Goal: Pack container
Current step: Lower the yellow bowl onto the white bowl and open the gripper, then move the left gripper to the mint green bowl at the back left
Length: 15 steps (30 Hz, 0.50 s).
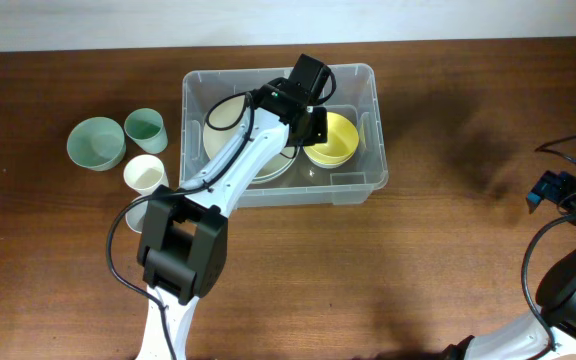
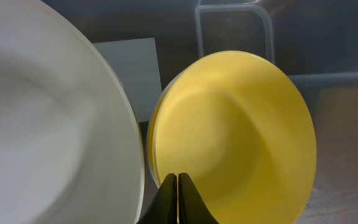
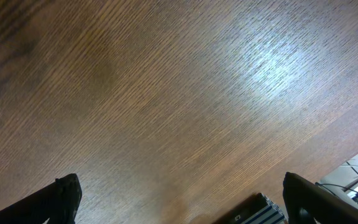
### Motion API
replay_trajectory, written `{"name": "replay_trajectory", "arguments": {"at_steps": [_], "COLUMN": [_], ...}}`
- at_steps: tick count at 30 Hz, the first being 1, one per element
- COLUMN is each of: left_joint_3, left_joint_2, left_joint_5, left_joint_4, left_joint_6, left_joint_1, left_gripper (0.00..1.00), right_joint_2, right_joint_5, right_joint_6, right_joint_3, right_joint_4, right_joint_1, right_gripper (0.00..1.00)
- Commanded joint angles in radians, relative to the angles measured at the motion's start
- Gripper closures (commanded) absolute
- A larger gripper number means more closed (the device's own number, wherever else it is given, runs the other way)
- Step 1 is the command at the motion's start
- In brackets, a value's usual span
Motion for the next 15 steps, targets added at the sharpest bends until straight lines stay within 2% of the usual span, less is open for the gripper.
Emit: {"name": "replay_trajectory", "arguments": {"at_steps": [1, 15], "left_joint_3": [0.005, 0.005], "left_joint_2": [0.006, 0.048], "left_joint_5": [0.032, 0.030], "left_joint_4": [0.002, 0.000], "left_joint_6": [0.005, 0.005], "left_joint_1": [0.003, 0.004], "left_gripper": [0.98, 0.98], "right_joint_2": [-0.018, -0.018], "right_joint_5": [0.009, 0.009], "right_joint_6": [0.003, 0.003], "right_joint_3": [0.013, 0.013], "right_joint_4": [0.000, 0.000], "right_joint_1": [-0.005, -0.005], "right_gripper": [0.01, 0.01]}}
